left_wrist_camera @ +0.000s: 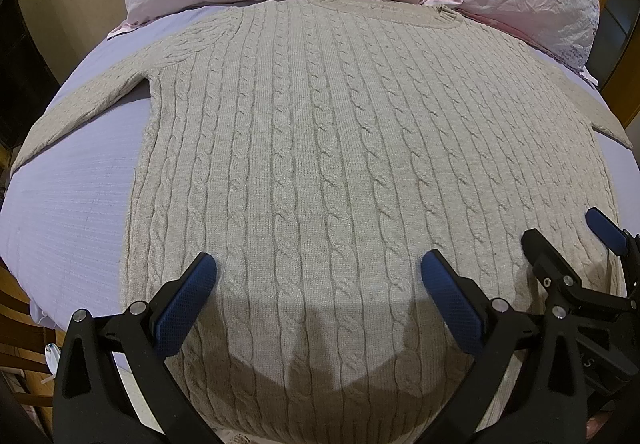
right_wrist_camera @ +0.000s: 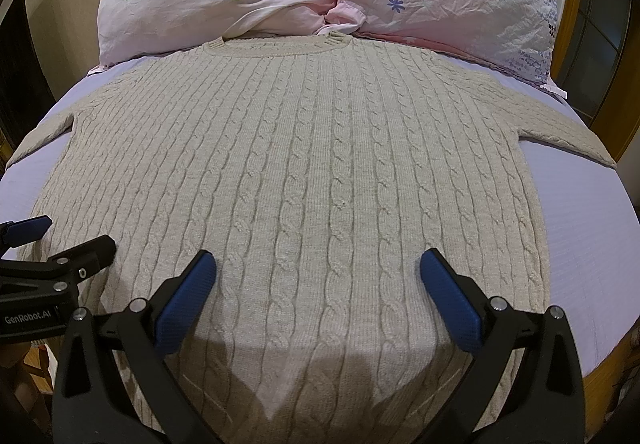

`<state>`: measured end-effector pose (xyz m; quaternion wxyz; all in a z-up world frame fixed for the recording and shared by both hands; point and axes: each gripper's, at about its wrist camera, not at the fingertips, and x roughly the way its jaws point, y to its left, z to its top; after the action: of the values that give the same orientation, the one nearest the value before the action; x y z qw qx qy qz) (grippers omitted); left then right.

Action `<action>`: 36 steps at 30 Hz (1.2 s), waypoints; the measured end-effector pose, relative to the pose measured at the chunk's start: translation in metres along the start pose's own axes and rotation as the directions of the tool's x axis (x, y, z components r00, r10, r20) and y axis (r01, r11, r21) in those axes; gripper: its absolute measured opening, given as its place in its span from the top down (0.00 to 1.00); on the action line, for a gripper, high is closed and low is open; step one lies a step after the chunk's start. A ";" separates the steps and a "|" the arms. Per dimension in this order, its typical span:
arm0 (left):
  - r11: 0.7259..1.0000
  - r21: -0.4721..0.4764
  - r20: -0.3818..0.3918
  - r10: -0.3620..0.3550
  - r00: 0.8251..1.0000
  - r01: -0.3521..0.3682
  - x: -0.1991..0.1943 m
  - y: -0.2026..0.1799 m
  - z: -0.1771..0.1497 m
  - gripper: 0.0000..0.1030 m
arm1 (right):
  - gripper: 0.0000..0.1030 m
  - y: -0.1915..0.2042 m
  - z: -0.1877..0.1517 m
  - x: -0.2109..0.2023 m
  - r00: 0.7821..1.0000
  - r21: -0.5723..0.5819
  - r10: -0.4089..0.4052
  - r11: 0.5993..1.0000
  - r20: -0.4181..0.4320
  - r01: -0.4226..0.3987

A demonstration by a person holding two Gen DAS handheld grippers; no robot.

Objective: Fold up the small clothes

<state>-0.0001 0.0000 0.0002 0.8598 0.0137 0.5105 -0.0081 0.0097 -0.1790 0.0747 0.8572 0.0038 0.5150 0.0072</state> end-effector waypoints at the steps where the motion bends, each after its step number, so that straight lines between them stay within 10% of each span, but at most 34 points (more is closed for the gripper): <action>1: 1.000 0.000 0.000 0.000 1.000 0.000 0.000 0.000 0.000 0.01 | 0.02 0.000 0.000 0.000 1.000 0.000 0.000 1.000 0.000 0.000; 36: 1.000 0.006 -0.002 0.001 1.000 -0.001 0.000 0.000 0.000 0.01 | 0.02 -0.005 0.005 0.002 0.999 -0.021 0.031 0.999 -0.009 -0.031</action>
<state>0.0003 0.0000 0.0002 0.8592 0.0164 0.5113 -0.0091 0.0154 -0.1845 0.0755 0.8547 0.0026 0.5184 0.0261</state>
